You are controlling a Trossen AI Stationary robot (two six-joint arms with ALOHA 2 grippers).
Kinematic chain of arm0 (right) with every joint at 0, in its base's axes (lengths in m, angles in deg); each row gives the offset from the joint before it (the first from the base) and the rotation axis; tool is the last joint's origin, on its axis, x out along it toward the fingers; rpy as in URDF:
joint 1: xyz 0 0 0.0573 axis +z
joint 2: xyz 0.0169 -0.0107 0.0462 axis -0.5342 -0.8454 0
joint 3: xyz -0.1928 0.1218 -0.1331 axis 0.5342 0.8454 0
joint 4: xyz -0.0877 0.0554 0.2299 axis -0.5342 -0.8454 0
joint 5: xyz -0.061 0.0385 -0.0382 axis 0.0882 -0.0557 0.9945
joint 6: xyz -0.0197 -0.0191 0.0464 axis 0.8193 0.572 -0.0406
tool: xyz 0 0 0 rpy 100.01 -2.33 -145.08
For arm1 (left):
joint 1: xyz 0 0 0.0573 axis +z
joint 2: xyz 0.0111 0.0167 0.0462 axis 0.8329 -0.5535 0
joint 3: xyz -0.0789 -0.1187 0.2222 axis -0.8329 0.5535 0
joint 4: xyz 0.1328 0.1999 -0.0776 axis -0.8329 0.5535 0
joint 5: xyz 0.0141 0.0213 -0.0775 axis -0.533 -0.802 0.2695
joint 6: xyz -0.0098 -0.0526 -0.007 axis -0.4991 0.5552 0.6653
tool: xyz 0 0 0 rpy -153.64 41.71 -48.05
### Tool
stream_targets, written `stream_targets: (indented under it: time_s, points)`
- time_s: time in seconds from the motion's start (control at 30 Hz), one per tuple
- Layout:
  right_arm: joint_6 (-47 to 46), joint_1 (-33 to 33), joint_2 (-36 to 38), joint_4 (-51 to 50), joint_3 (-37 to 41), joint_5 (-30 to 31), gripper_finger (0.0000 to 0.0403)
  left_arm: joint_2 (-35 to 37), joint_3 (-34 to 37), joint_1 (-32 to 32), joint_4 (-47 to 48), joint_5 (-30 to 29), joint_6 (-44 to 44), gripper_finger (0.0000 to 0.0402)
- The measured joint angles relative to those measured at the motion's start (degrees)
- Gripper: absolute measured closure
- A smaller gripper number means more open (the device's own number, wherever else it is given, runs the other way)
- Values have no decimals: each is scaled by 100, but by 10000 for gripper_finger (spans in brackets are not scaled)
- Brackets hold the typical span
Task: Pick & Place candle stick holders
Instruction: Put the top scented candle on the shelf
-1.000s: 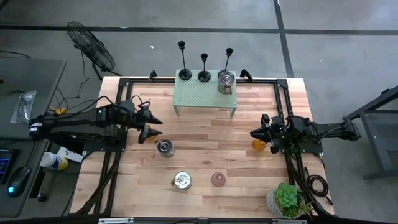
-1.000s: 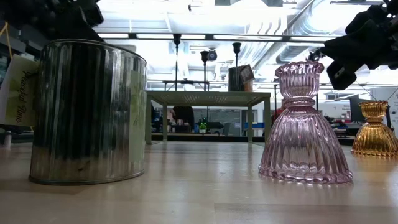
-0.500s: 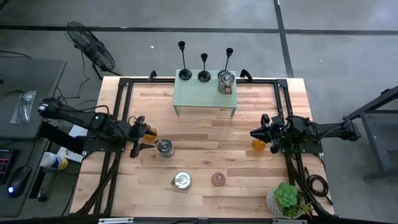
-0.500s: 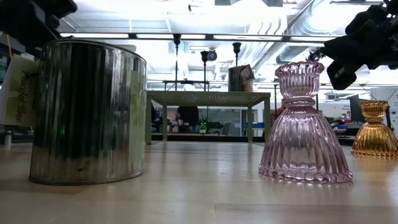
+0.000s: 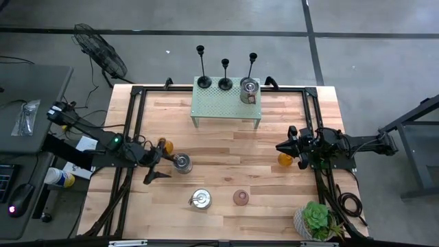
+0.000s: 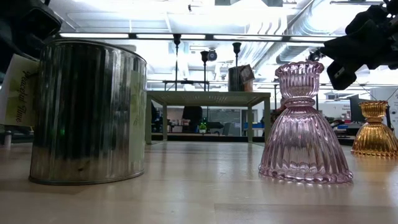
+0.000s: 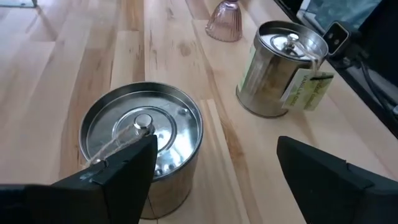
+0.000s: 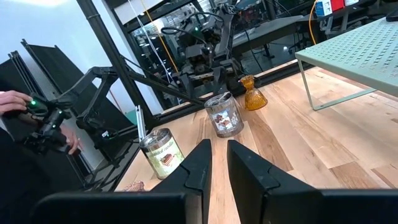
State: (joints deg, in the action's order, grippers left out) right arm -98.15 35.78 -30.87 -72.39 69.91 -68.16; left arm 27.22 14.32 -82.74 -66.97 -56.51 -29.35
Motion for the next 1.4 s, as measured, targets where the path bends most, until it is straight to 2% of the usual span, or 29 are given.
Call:
stream_targets:
  time_s: [0.33, 0.53, 0.83, 1.03, 1.17, 1.4]
  points:
    - [0, 1, 0, 0, 0, 0, 359, 0, 2, 2, -101, -88, 70, 75]
    - [0, -1, 1, 0, 0, 0, 359, -2, 2, 6, -82, -931, 39, 75]
    - [0, -1, 2, 0, 0, 2, 359, -210, 6, 4, 598, -1173, 309, 75]
    - [0, 0, 2, 0, 0, 1, 359, -405, 13, 4, 643, -1488, 364, 75]
    - [0, 1, 2, 0, 0, 0, 359, -578, 308, 4, 238, -1415, 323, 75]
    - [0, -1, 2, 0, 0, 0, 359, -1097, 758, 4, -1080, -1455, 367, 75]
